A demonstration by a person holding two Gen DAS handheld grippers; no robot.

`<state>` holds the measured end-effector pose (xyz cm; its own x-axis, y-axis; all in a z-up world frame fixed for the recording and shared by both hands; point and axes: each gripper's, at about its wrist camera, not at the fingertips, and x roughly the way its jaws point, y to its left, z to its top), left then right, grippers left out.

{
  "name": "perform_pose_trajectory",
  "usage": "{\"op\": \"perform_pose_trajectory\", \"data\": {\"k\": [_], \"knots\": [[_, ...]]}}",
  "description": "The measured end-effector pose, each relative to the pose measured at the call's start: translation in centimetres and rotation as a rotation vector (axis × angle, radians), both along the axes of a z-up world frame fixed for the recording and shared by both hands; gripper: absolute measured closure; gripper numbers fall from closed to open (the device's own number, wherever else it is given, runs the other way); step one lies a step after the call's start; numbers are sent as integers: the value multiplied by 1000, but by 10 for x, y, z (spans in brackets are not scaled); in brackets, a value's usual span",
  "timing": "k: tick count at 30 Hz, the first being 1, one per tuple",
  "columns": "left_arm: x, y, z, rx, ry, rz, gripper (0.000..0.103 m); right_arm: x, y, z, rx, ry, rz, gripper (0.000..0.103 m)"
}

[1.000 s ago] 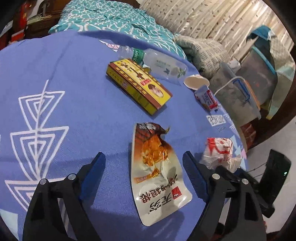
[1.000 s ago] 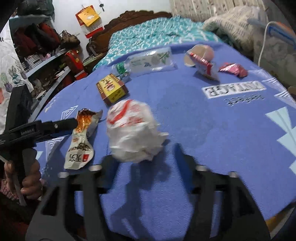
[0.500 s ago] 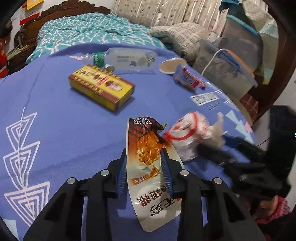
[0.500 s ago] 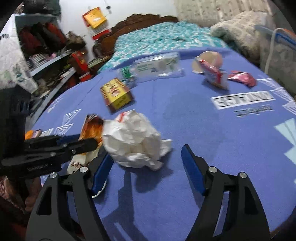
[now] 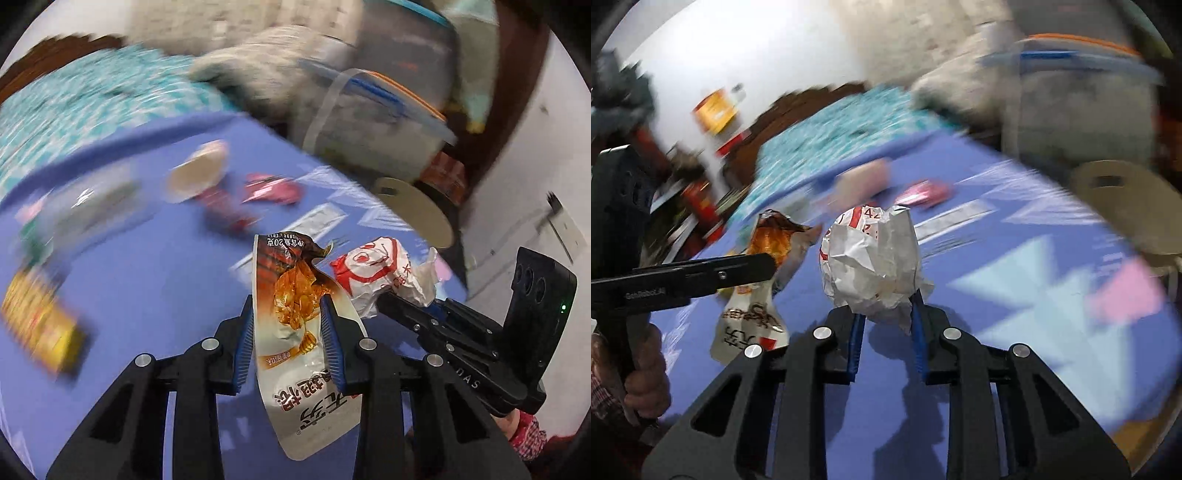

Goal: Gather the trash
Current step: 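Carry the wrapper and paper ball to the beige bin and release both, then bring both open tools back over the table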

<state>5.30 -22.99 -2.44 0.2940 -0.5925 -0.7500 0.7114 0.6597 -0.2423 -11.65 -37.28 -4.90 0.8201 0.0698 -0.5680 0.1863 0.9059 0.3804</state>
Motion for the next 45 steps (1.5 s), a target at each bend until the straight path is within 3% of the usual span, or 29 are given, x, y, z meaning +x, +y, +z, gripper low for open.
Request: {"op": "perform_pose_trajectory", "data": {"k": [7,13,15,16,17,18,19,22,25,29,33,38,42,45], "knots": [[12,-177,6,-6,-17,-224,71,-34,-140,-8,8,24,-318,77],[24,-287,-12,22,-7,-271,70,-37,-215,-23,14,81,-451,74],[29,-314,-20,32,-15,-264,69,-34,-229,-28,26,100,-473,65],[31,-321,-21,30,-14,-259,66,-33,-232,-30,33,105,-479,46],[33,-329,-24,27,-7,-250,44,-32,-237,-31,38,108,-493,35],[36,-334,-25,24,-5,-235,36,-29,-240,-32,37,99,-507,28],[36,-335,-24,17,-11,-224,28,-31,-241,-30,28,82,-524,28],[38,-326,-15,-4,-19,-227,28,-39,-240,-24,19,46,-556,32],[35,-297,1,-57,-17,-208,30,-48,-231,-15,53,-12,-588,35],[24,-224,14,-114,-48,-182,29,-38,-205,-5,84,-63,-544,41],[13,-134,10,-109,-84,-104,29,-1,-160,2,108,-65,-393,48],[10,-26,-6,-63,-67,33,29,57,-85,7,110,-42,-150,49],[14,62,-16,-52,-14,185,29,96,-16,10,122,-28,33,50],[20,141,-18,-80,20,368,29,124,42,16,98,-5,198,54]]}}
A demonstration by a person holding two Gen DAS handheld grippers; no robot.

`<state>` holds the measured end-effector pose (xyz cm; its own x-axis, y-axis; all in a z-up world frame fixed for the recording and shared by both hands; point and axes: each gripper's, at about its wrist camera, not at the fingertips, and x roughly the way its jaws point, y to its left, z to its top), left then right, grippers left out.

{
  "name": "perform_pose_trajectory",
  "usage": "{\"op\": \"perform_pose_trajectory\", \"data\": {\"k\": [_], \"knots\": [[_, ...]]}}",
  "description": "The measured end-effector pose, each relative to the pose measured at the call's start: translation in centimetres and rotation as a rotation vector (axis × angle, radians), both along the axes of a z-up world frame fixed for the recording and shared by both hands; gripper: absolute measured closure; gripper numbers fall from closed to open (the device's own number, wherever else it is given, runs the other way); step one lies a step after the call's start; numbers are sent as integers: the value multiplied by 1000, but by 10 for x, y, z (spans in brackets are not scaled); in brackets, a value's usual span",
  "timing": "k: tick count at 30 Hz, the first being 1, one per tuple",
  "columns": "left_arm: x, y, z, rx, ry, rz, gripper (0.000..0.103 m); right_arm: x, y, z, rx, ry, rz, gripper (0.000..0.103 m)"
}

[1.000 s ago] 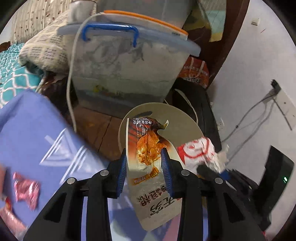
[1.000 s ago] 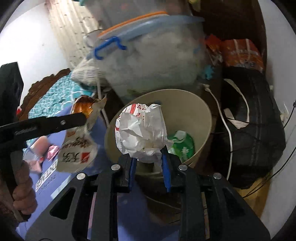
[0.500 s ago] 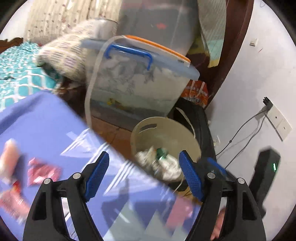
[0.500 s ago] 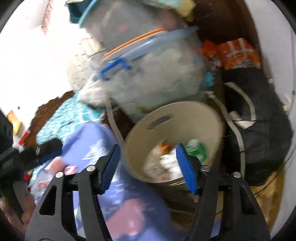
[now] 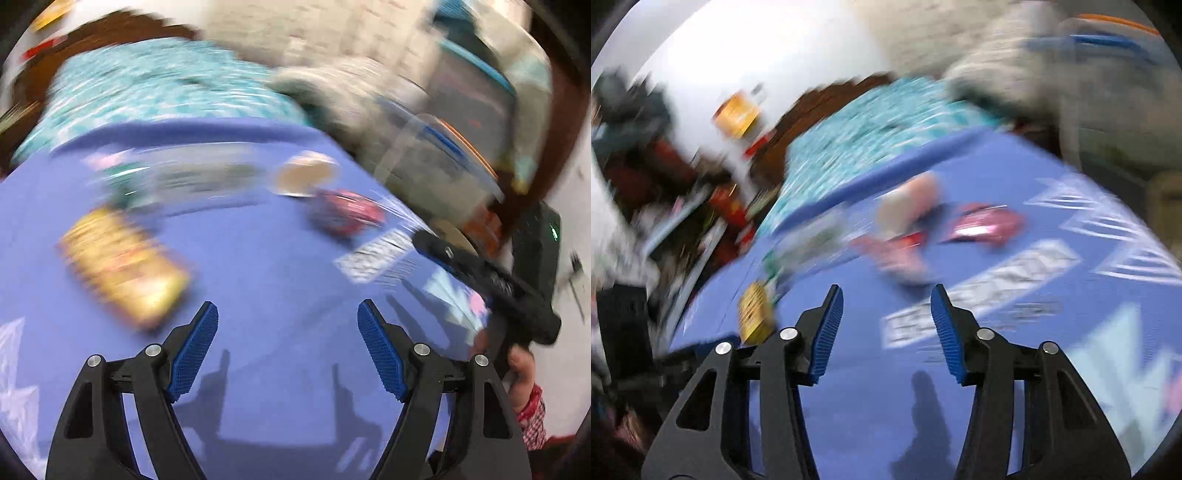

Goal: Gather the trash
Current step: 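Bring both open tools back over the table, then grasp the yellow box with the left tool while the right tool grasps the green-white wrapper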

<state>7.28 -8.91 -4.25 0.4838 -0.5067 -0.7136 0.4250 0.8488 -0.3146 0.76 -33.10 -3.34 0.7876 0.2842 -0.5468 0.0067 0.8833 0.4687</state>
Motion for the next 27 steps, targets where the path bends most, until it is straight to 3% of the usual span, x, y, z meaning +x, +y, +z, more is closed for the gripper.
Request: {"op": "perform_pose_trajectory", "data": {"k": [4,9,11,12,14,16,20,24,25,27], "knots": [[16,74,-6,-67,54,189,29,46,85,1,-147,36,199,58],[29,120,-8,-119,78,316,28,108,155,-20,-326,127,317,60],[36,130,-8,-108,78,344,26,113,181,-28,-295,160,411,63],[37,134,-7,-103,77,353,26,106,198,-27,-231,151,519,66],[42,139,-6,-80,67,377,23,85,224,-18,-237,99,625,66],[47,143,-4,-49,47,396,17,82,217,-13,-210,68,576,66],[58,130,-5,22,24,369,15,117,175,-19,-138,128,381,63],[63,111,-17,136,3,355,13,144,170,-32,-111,191,366,63],[63,109,-22,159,6,357,15,149,174,-36,-106,204,374,63],[64,107,-31,180,32,345,36,154,186,-38,-104,218,392,63]]}}
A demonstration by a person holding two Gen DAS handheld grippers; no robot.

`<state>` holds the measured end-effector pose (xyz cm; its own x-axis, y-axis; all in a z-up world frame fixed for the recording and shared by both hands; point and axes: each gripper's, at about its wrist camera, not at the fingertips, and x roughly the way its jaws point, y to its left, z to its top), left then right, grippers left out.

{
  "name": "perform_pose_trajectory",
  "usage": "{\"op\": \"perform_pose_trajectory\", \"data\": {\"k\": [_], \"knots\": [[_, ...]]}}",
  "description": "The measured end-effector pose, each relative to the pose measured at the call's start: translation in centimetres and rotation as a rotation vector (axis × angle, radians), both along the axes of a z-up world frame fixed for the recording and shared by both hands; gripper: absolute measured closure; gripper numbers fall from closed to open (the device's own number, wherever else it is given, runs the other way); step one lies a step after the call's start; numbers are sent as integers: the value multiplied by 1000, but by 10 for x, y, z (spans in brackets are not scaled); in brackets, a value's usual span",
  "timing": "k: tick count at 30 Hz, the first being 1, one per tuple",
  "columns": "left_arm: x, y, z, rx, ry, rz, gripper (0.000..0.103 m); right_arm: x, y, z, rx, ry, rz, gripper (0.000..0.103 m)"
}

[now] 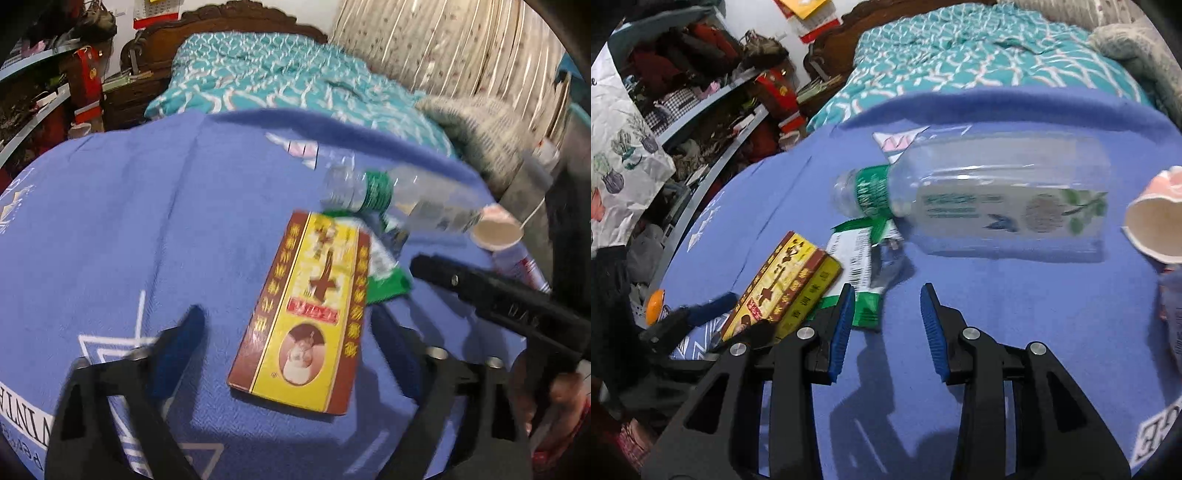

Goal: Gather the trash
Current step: 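Grasp the yellow box with the left tool while the right tool grasps the green-white wrapper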

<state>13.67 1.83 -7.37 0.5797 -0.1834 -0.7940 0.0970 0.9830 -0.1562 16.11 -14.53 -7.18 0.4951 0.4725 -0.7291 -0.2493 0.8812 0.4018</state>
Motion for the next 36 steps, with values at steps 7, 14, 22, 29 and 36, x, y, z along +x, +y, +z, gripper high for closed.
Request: {"op": "perform_pose_trajectory", "data": {"k": [7,14,22,29,36], "knots": [[-6,20,-1,16,0,19,44,-8,50,-1,-135,-44,15,82],[-24,33,1,-53,5,31,44,-49,39,18,-61,-85,6,94],[-70,10,10,-111,-3,-98,45,-152,-47,36,-2,-157,-174,94],[-90,-66,14,-120,-14,-330,45,-225,-139,20,1,-118,-426,94],[-112,-151,-1,-88,33,-575,45,-275,-177,12,14,-109,-536,94]]}}
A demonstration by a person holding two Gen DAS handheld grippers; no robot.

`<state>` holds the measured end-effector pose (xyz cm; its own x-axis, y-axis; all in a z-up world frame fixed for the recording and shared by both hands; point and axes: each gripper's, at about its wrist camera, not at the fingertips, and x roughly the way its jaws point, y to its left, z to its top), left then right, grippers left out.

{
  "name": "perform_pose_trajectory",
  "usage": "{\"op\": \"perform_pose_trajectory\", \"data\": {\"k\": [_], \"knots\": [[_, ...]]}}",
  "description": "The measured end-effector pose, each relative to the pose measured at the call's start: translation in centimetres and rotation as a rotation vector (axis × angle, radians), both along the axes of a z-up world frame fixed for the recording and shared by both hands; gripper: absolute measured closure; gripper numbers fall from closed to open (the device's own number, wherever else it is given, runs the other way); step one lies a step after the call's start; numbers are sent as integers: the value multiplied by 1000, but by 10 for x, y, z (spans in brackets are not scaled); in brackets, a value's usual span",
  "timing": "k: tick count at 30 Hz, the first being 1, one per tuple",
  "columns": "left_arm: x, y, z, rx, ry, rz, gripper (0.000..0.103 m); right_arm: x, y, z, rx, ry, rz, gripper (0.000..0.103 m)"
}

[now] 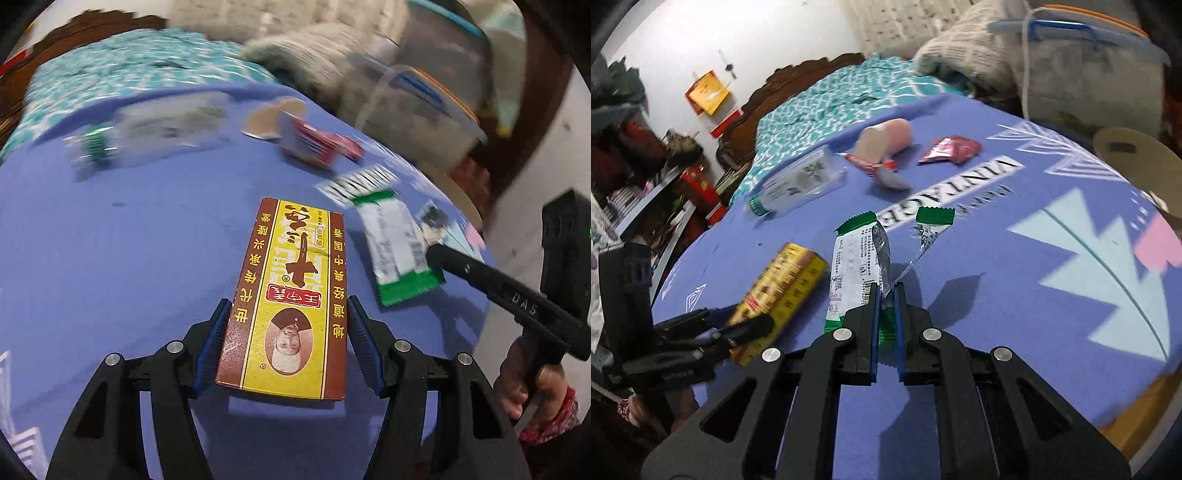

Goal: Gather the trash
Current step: 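Grasp the yellow box with the left tool while the right tool grasps the green-white wrapper, then carry the yellow box and green wrapper to the beige bin and release both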

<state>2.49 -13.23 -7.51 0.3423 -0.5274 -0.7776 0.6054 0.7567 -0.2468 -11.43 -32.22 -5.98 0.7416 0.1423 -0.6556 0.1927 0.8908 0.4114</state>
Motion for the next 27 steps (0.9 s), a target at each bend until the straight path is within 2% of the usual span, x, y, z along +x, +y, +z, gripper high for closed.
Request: {"op": "perform_pose_trajectory", "data": {"k": [7,11,15,21,27], "knots": [[-12,-32,-3,28,-18,-94,45,-17,-4,10,-8,-33,-39,94],[-12,-49,5,32,-42,-120,45,-23,-10,22,-50,-68,-69,94],[-8,-70,16,34,-82,-152,45,-27,-25,20,-56,-80,-112,94],[2,-116,24,29,-90,-222,45,-38,-70,16,-59,-103,-227,94],[12,-203,38,6,-105,-360,45,-51,-139,18,-82,-126,-371,94]]}}
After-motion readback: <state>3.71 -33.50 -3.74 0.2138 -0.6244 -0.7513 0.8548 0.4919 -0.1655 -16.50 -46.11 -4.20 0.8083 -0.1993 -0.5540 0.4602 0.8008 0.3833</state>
